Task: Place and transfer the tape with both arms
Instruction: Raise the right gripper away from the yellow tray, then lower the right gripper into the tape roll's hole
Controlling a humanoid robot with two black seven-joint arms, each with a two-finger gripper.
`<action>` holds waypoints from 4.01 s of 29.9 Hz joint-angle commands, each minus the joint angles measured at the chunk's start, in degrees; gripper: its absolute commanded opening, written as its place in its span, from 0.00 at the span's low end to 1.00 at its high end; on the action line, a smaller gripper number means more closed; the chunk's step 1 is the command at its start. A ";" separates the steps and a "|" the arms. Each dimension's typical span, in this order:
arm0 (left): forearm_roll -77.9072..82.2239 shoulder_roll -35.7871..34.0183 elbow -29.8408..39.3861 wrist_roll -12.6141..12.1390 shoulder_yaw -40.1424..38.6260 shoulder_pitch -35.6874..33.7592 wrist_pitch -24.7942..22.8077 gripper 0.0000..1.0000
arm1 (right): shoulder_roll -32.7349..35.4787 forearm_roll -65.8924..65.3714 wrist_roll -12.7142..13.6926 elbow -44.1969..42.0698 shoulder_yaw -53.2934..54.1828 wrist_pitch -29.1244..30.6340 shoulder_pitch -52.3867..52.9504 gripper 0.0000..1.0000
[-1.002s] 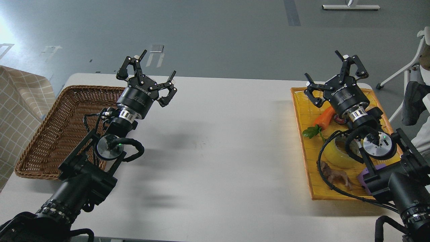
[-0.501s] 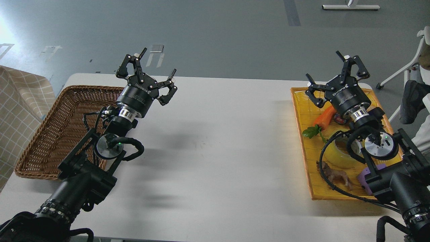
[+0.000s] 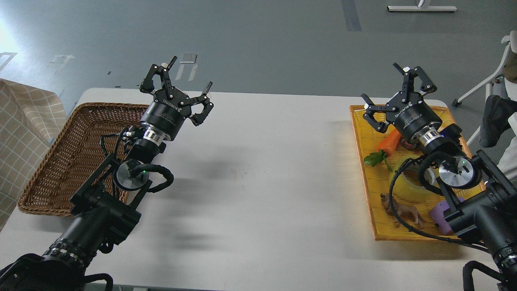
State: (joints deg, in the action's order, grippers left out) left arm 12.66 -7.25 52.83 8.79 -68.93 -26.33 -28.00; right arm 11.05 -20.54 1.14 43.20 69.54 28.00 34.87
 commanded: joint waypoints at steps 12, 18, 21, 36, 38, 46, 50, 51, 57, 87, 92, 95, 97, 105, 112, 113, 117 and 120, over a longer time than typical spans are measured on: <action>0.09 -0.57 0.79 0.00 0.03 0.23 0.00 0.98 | 13.29 -4.59 0.09 1.09 -19.35 0.00 8.19 1.00; 0.09 -0.66 0.79 0.00 0.03 0.23 0.00 0.98 | 18.31 -9.96 0.09 1.53 -24.72 0.00 11.98 1.00; 0.09 -0.74 0.79 -0.09 0.03 0.23 0.00 0.98 | 19.97 -16.62 0.18 2.41 -26.21 0.00 12.15 1.00; 0.09 -0.57 0.79 0.00 0.03 0.41 0.00 0.98 | 29.28 -26.48 0.09 7.23 -27.09 0.00 11.37 1.00; 0.09 -0.57 0.79 0.00 0.03 0.41 0.00 0.98 | 30.17 -26.48 0.09 7.95 -27.18 0.00 11.19 1.00; 0.09 -0.39 0.79 0.09 -0.06 0.41 0.00 0.98 | 33.50 -26.31 -0.26 12.68 -27.09 0.00 9.78 1.00; 0.00 -0.48 0.79 0.09 -0.06 0.41 0.00 0.98 | 34.83 -26.22 -0.52 15.86 -26.83 0.00 9.52 1.00; 0.00 -0.48 0.79 0.09 -0.06 0.41 0.00 0.98 | 36.05 -26.22 -0.61 18.12 -26.65 0.00 9.43 1.00; 0.00 -0.48 0.79 0.09 -0.06 0.41 0.00 0.98 | 37.55 -26.57 -0.61 20.16 -26.83 0.00 8.46 1.00; 0.09 -0.66 0.87 0.18 -0.06 -0.12 0.00 0.98 | 42.12 -54.32 1.67 26.49 -32.19 0.00 6.27 0.99; 0.09 -0.66 0.87 0.18 -0.15 0.05 0.00 0.98 | 41.86 -63.65 1.76 27.54 -32.36 0.00 5.91 0.99; 0.00 -0.66 0.87 0.18 -0.15 0.05 0.00 0.98 | 41.68 -67.61 1.76 29.04 -33.24 0.00 4.16 0.98; 0.09 -0.66 0.87 0.18 -0.15 0.05 0.00 0.98 | 41.51 -69.28 1.76 29.13 -33.59 0.00 3.63 0.98; 0.00 -0.83 1.14 0.18 -0.15 0.05 0.00 0.98 | 38.27 -73.58 2.63 29.13 -33.95 0.00 1.96 0.97; 0.00 -1.01 1.14 0.18 -0.24 0.05 0.00 0.98 | 37.03 -76.14 5.54 28.95 -33.95 0.00 -0.59 0.95; 0.00 -1.01 1.23 0.18 -0.32 0.05 0.00 0.98 | 37.03 -76.49 5.63 29.04 -33.95 0.00 -0.76 0.94; 0.00 -1.18 1.23 0.18 -0.59 0.05 0.00 0.98 | 36.94 -78.86 6.24 28.95 -33.95 0.00 -0.85 0.90; 0.00 -1.10 1.23 0.18 -0.68 0.14 0.00 0.98 | 36.33 -79.04 6.33 28.87 -34.03 0.00 -1.20 0.89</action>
State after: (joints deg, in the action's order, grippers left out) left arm 12.66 -8.43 54.05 8.97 -69.53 -26.27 -28.00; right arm 47.85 -99.21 7.39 72.19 35.57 27.98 33.94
